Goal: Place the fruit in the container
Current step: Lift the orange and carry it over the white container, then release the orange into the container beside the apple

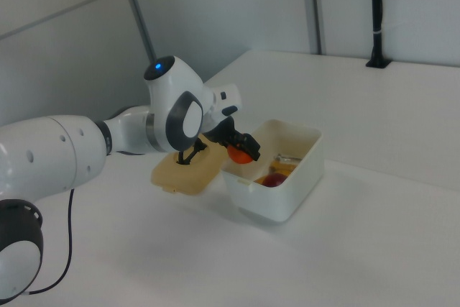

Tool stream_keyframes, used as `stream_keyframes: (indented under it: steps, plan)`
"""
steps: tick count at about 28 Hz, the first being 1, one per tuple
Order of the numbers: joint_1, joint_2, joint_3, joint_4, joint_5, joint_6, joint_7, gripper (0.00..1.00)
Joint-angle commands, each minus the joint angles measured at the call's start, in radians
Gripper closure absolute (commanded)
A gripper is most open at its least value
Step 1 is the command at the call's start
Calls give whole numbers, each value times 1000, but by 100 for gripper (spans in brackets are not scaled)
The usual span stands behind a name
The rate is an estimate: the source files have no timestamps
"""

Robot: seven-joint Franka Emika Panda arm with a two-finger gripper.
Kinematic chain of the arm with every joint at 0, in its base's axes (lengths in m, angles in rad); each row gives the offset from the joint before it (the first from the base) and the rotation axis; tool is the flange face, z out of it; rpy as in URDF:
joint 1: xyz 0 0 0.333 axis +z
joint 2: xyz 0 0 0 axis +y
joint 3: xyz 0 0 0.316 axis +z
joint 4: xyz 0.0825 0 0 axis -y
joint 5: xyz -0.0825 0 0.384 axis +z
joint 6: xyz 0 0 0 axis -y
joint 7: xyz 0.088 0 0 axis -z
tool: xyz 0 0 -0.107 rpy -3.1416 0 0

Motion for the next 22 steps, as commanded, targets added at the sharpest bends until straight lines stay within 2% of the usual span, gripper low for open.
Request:
stream_keyframes:
  steps: [1,3,9,18,19,22]
  plan:
    - [8,1,-12,20,-22,11,64,17]
    - [8,-7,-12,15,-20,-3,64,0]
    - [0,-55,-12,17,-8,-139,97,0]
    - [0,-165,-10,6,0,-468,39,0]
    - [0,-174,-10,4,6,-495,21,0]
    - [0,-222,-10,-9,64,-598,-73,0]
